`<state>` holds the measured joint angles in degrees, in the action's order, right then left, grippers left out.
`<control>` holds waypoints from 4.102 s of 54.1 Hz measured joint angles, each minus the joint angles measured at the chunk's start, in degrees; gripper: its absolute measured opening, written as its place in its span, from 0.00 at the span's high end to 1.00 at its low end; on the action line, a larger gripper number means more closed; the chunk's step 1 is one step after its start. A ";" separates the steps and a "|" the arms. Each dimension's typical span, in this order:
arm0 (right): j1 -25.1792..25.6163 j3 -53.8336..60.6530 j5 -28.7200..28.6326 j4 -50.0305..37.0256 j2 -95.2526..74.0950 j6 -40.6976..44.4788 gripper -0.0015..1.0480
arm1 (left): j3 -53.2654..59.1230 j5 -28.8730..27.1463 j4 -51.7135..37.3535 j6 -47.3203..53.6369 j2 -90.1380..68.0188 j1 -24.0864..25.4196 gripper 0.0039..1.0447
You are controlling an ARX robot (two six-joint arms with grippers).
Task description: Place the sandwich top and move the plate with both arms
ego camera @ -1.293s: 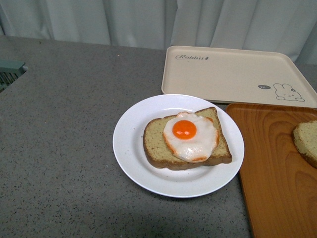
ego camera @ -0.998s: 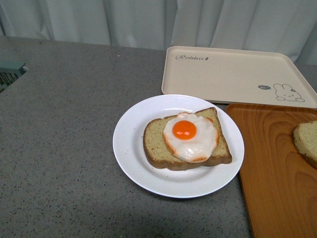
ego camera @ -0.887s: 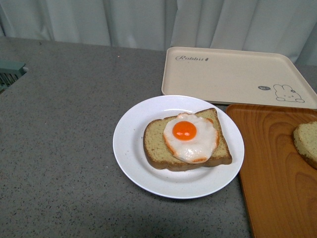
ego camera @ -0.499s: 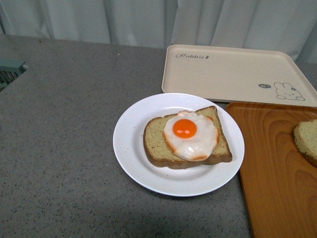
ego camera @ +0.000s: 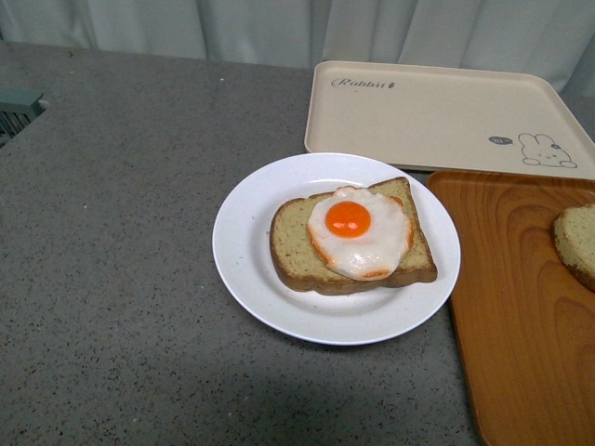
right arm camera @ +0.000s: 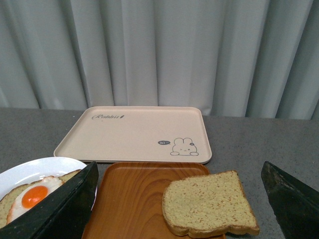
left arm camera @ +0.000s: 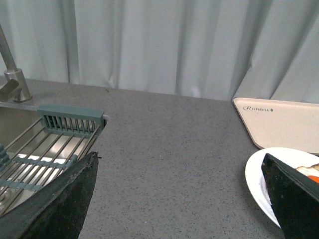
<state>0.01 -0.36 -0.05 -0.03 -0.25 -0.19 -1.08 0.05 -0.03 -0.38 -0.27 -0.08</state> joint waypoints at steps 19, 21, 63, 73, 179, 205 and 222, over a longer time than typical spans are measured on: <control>17.05 -10.71 -12.79 1.07 -20.61 -17.00 0.09 | 0.00 -0.02 0.00 0.02 0.04 0.00 0.06; 22.88 -14.08 -14.49 -2.93 -28.79 -15.82 0.09 | 0.00 -0.02 0.00 0.02 0.04 0.00 0.06; 32.81 -30.03 -9.86 -3.87 -81.64 -25.66 0.09 | 0.00 -0.04 0.00 0.02 0.04 0.00 0.06; 29.38 -30.69 -5.79 -6.12 -84.04 -25.16 0.09 | 0.00 -0.04 0.00 0.02 0.04 0.00 0.06; 16.63 -35.36 3.48 -18.88 -105.09 -31.19 0.09 | 0.00 -0.04 0.00 0.02 0.04 0.00 0.06; 14.75 -35.43 3.41 -21.05 -106.12 -33.62 0.41 | 0.00 -0.04 0.00 0.02 0.04 0.00 0.06; 11.61 -37.27 1.60 -19.43 -102.25 -34.99 0.87 | 0.00 -0.04 0.00 0.02 0.04 0.00 0.06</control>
<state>11.62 -37.63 1.54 -19.46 -102.50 -35.18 -1.08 0.01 -0.03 -0.36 -0.23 -0.08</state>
